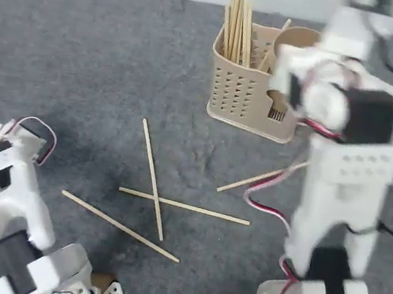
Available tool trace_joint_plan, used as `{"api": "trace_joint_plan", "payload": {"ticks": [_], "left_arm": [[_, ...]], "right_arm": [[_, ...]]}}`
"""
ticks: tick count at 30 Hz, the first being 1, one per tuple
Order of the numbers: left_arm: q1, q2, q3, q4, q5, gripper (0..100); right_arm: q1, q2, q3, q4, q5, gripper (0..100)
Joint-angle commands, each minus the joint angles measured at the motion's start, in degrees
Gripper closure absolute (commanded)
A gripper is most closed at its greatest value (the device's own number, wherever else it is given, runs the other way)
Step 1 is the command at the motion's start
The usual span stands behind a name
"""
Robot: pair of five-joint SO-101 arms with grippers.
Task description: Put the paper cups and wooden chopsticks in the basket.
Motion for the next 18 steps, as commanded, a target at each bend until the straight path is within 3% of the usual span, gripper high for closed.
{"api": "trace_joint_plan", "payload": {"ticks": [1,8,13,18], "left_arm": [[-0.1,-0.1,-2.2,0.1,-1.4,99],[0.7,-0.1,-2.0,0.2,-1.6,99],[0.7,-0.1,-2.0,0.3,-1.6,99],[0.7,-0.1,-2.0,0.3,-1.6,99]], "right_arm": [[5.8,-7.9,11.2,2.5,-2.2,99.2],[17.6,-14.4,35.6,-3.4,-7.3,99.2],[24.2,-12.7,50.8,-15.4,-7.9,99.2],[25.9,-6.7,59.9,-28.4,-8.6,99.2]]}}
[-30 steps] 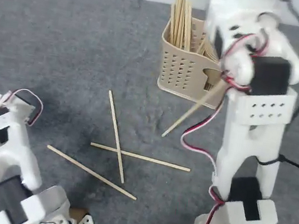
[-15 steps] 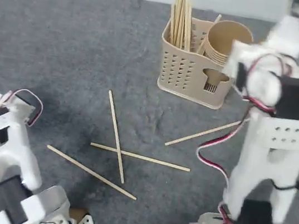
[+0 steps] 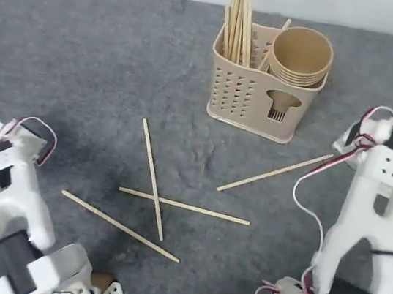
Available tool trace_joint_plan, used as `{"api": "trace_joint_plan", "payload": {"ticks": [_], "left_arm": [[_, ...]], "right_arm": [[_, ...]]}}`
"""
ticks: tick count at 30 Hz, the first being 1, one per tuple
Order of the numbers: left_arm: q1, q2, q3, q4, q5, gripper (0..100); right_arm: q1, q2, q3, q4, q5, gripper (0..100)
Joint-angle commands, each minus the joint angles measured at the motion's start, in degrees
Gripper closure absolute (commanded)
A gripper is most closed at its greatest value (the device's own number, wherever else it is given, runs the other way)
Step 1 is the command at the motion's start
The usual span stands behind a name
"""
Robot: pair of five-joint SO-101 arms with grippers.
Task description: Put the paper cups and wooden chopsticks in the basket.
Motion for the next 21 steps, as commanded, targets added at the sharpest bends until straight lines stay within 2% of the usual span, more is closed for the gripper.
{"api": "trace_joint_plan", "payload": {"ticks": [1,11,16,21], "left_arm": [[0.5,-0.1,-1.9,0.3,-0.9,99],[0.6,-0.1,-2.0,0.3,-0.9,99],[0.6,-0.1,-2.0,0.3,-0.9,99],[1.4,-0.1,-2.0,0.3,-1.6,99]], "right_arm": [[1.1,3.6,2.2,-8.0,-2.5,99.2],[-1.9,20.1,2.1,-22.1,-12.9,98.7],[-2.4,22.8,2.1,-23.5,-14.4,84.7],[-2.4,23.4,2.1,-26.9,-14.4,88.1]]}}
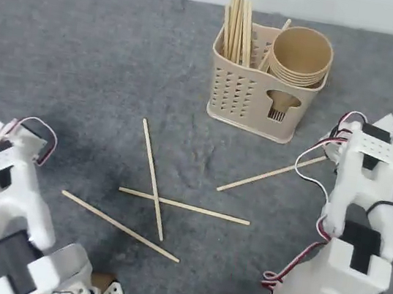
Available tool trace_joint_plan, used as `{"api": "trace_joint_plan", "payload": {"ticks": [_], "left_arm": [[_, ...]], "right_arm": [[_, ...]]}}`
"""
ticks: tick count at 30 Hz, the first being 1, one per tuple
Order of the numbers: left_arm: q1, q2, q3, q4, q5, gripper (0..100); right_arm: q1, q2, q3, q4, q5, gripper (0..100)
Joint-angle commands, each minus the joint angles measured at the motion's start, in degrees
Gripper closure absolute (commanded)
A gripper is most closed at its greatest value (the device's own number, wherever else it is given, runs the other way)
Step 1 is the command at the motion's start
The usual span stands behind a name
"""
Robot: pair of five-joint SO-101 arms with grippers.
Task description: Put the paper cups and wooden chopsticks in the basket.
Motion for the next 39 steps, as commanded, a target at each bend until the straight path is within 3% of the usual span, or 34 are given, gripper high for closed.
{"api": "trace_joint_plan", "payload": {"ticks": [1,14,25,29,30,39], "left_arm": [[1.1,-0.1,-2.0,0.3,-1.9,99],[0.9,-0.2,-2.0,0.3,-2.3,99],[0.7,-0.2,-1.9,0.4,-2.4,99],[0.7,-0.2,-1.9,0.4,-2.5,99],[0.7,-0.2,-1.9,0.4,-2.5,99],[0.7,-0.2,-1.9,0.4,-2.5,99]], "right_arm": [[-0.7,-0.4,-0.4,-3.3,-0.4,88.8],[-0.5,7.2,-1.8,-11.5,-0.2,89.7],[-0.2,19.4,-18.1,1.4,-0.4,89.9],[-0.1,22.9,-24.0,7.1,-0.2,99.8],[-0.1,23.3,-25.0,8.4,-0.2,98.2],[2.5,16.4,-26.0,15.3,2.4,99.1]]}}
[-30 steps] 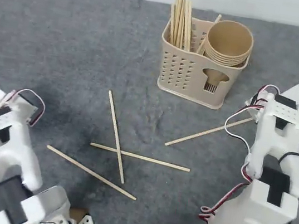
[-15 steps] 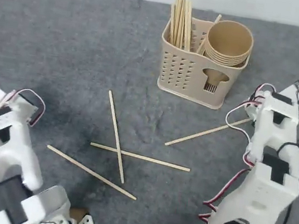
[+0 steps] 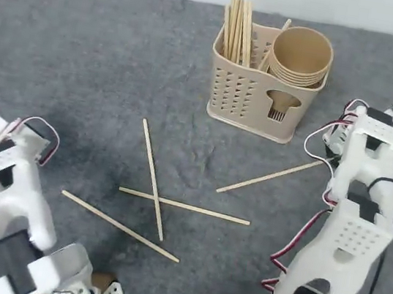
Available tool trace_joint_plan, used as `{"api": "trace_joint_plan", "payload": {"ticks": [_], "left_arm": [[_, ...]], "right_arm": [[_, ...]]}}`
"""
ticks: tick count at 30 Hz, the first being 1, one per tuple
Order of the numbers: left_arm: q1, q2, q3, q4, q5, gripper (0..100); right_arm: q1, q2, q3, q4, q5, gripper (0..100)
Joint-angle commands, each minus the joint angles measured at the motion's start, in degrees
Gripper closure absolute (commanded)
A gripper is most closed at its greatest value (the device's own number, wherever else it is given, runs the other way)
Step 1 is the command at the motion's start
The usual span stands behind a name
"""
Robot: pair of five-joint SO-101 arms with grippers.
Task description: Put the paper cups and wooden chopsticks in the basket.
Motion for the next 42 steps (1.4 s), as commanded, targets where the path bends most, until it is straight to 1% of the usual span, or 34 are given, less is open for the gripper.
{"api": "trace_joint_plan", "payload": {"ticks": [1,6,13,17,21,28,32,36,42], "left_arm": [[0.2,-0.2,-1.9,0.4,-0.4,99],[0.2,-0.2,-1.9,0.4,-0.4,99],[0.2,-0.2,-1.9,0.4,-0.4,99],[0.2,-0.2,-1.9,0.4,-0.4,99],[0.2,-0.2,-1.9,0.4,-0.4,99],[0.2,-0.2,-1.9,0.4,-0.4,99],[0.2,-0.2,-1.9,0.4,-0.4,99],[0.2,-0.2,-1.9,0.4,-0.4,99],[0.2,-0.2,-1.9,0.4,-0.4,99]], "right_arm": [[1.8,-8.1,-1.1,3.1,3.0,99.1],[5.0,-21.4,-1.1,8.9,6.8,99.1],[5.3,-40.3,-1.1,16.7,11.3,99.1],[4.5,-50.9,-1.1,16.9,12.1,99.1],[0.8,-59.3,-1.1,15.1,12.3,99.1],[-8.0,-72.5,-1.1,6.5,14.2,99.1],[-13.6,-76.9,-1.1,-2.4,14.2,99.1],[-17.2,-76.9,-1.1,-13.8,14.2,99.1],[-18.4,-71.8,-0.8,-31.6,14.5,99.1]]}}
